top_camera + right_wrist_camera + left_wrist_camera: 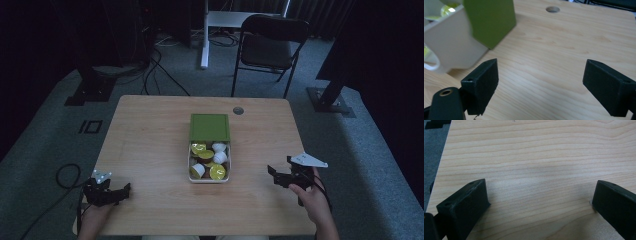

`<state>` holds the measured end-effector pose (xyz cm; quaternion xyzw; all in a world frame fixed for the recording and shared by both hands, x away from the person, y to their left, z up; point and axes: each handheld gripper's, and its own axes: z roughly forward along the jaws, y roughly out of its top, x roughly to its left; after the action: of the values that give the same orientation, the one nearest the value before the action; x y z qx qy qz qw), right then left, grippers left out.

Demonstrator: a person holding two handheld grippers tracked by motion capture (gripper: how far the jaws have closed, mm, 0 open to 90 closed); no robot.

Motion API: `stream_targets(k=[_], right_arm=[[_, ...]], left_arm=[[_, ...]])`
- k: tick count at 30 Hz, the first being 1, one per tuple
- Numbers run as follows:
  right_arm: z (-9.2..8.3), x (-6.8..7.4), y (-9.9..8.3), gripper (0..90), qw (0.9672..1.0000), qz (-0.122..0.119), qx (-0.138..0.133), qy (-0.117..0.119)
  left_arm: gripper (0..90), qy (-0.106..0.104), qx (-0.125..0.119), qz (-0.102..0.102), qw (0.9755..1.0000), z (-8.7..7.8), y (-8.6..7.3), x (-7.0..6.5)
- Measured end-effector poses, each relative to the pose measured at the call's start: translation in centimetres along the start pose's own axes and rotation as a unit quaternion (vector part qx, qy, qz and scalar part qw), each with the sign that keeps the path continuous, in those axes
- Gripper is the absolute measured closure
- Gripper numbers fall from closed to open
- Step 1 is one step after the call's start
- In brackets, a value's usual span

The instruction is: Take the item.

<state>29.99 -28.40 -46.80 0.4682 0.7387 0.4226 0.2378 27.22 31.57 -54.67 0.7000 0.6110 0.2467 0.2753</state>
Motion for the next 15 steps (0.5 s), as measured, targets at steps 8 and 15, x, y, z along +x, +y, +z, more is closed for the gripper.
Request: stream_targets(k=[8, 15], right_arm=[[0.4, 1.9, 2.2, 12.9, 0.9995, -0.016, -0.015, 0.025], [1.0, 3.6, 4.0, 13.3, 0.9981, -0.029, -0.028, 0.047]], left_arm=[[0.5, 0.000, 0.000, 0.000, 1.0000, 0.0, 0.0, 0.0], [0.5, 0.000, 0.001, 0.000, 1.0000, 0.0, 0.0, 0.0]])
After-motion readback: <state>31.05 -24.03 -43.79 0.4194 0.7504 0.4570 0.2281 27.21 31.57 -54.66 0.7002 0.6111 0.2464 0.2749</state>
